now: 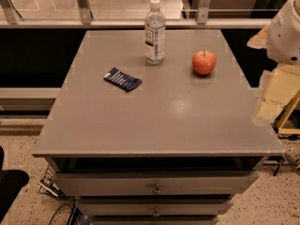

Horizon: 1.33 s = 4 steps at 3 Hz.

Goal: Pick rxbar blueberry

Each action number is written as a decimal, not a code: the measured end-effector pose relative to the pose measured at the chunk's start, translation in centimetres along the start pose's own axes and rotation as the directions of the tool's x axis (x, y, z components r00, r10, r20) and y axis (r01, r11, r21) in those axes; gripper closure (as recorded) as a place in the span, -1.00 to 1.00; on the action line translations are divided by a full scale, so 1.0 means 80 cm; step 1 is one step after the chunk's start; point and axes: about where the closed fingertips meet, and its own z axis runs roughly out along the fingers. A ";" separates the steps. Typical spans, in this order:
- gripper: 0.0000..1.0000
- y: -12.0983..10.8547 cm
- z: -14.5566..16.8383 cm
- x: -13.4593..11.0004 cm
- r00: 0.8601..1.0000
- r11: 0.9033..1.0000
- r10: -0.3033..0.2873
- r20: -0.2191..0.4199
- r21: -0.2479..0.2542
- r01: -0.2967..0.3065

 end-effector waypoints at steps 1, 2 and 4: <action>-1.00 -0.001 -0.001 -0.001 1.000 1.000 0.000 0.003 0.005 0.000; -1.00 -0.016 0.011 -0.020 0.997 0.999 0.020 0.071 0.034 -0.023; -1.00 -0.072 0.082 -0.158 0.867 0.990 0.088 0.490 0.050 -0.128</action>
Offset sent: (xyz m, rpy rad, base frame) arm 0.0781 0.0523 -0.0133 0.2841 -0.1834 -0.0429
